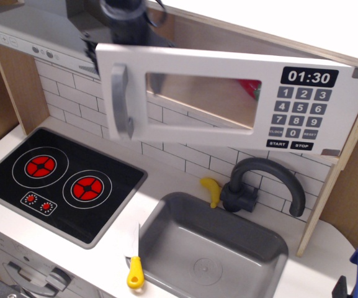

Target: Open microwave

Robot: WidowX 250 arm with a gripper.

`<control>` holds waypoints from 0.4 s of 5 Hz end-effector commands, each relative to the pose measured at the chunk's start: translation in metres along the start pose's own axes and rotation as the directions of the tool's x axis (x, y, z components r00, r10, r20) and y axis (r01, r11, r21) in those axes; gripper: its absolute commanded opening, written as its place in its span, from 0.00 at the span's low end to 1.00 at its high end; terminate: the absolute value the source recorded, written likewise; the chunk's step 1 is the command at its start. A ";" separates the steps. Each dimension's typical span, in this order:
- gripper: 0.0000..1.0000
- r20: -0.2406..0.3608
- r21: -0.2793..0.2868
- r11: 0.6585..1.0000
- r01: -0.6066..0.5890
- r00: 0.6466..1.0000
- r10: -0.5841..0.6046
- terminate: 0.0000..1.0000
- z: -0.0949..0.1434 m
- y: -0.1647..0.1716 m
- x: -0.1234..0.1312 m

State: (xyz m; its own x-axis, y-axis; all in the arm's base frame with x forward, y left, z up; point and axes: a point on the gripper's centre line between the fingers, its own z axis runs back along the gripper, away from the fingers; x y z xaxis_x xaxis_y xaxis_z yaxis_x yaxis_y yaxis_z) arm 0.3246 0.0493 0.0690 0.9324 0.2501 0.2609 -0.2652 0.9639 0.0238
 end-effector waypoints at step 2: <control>1.00 -0.037 -0.148 0.944 0.295 0.952 -0.303 0.00 0.021 -0.067 -0.100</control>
State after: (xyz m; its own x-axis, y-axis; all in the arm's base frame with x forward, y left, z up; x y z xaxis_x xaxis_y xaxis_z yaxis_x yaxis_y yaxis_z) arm 0.2547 -0.0543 0.0486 0.9836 -0.0500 0.1730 0.0579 0.9975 -0.0407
